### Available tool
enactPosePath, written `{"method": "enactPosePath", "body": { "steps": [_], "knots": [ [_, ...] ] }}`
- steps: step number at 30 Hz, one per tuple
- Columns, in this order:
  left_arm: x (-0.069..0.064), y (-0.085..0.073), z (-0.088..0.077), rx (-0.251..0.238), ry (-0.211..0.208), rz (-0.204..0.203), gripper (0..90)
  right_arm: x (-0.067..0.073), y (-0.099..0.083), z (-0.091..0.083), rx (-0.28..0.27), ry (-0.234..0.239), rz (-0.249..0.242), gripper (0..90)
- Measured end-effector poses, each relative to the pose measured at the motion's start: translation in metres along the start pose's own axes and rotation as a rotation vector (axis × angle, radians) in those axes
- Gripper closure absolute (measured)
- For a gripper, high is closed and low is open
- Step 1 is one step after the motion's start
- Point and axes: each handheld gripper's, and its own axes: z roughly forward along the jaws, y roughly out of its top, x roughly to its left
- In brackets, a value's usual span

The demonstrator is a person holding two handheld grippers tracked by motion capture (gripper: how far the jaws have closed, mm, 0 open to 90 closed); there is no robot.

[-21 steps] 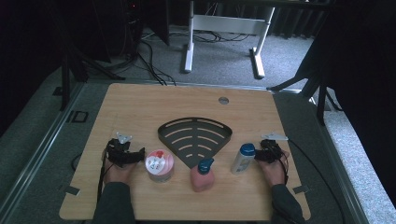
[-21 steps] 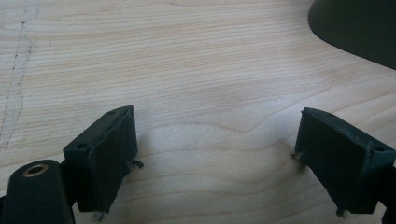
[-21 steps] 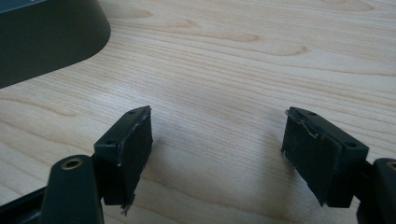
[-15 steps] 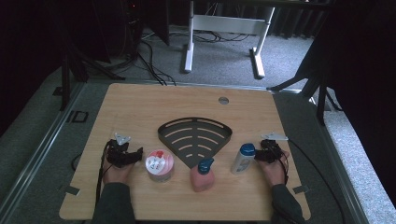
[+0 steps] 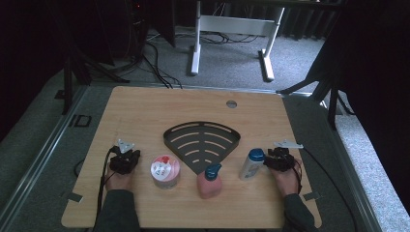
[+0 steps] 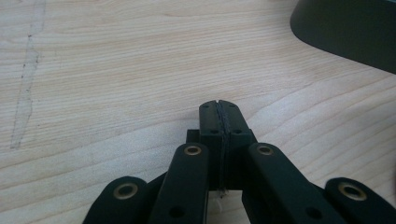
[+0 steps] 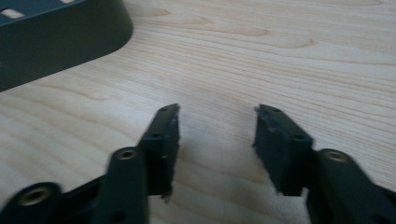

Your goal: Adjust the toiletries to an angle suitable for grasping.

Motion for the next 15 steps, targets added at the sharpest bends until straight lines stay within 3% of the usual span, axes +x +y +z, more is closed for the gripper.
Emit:
{"method": "enactPosePath", "body": {
  "steps": [9,15],
  "knots": [
    [-0.001,0.0,0.0,-0.003,0.006,0.003,89.7,0.014,0.001,-0.022,-0.009,0.053,-0.077,89.8],
    [-0.001,-0.001,0.0,-0.003,0.005,0.001,89.6,0.028,-0.003,-0.039,-0.03,0.072,-0.131,90.0]
  ]
}}
